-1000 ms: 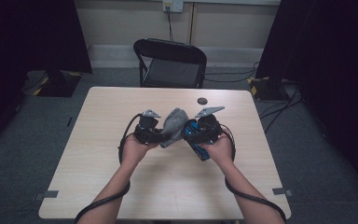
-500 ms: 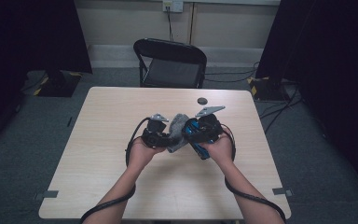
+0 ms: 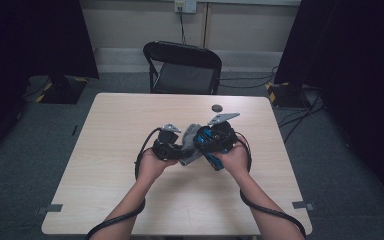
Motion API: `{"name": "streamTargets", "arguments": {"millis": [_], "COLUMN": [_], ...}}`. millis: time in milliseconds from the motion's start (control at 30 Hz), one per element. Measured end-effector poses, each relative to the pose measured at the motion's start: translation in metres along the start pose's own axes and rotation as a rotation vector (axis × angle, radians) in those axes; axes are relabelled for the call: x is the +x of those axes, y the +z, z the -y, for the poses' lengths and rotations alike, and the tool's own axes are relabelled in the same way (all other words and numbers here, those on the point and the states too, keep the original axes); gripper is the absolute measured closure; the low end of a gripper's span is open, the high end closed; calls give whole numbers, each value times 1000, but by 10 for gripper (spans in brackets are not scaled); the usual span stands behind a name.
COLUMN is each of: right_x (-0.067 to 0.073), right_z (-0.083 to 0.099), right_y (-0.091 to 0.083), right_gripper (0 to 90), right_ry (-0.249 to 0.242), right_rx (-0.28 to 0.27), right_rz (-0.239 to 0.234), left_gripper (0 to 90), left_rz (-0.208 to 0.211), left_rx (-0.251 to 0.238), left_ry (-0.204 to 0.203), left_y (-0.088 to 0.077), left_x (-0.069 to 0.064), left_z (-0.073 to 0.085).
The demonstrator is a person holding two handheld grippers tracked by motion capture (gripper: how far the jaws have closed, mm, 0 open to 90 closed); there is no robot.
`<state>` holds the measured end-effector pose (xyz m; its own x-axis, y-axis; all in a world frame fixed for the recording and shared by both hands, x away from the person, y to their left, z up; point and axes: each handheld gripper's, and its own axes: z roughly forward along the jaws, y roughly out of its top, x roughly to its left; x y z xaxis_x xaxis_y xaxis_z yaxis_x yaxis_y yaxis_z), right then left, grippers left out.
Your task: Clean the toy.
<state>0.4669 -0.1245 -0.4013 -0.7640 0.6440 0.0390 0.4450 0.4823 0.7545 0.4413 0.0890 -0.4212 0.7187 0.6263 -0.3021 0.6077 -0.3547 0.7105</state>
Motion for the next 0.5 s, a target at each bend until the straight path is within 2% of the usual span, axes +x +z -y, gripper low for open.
{"name": "streamTargets", "arguments": {"millis": [400, 500], "right_x": [3, 3], "right_z": [-3, -4], "right_y": [1, 1], "right_gripper": [254, 254], "right_ry": [-5, -5], "right_rx": [-4, -3], "right_rz": [-2, 0], "left_gripper": [717, 717], "left_rz": [-8, -1], "left_rx": [10, 8], "left_ry": [22, 16], "left_y": [2, 3], "left_x": [-3, -3], "left_z": [2, 3]}}
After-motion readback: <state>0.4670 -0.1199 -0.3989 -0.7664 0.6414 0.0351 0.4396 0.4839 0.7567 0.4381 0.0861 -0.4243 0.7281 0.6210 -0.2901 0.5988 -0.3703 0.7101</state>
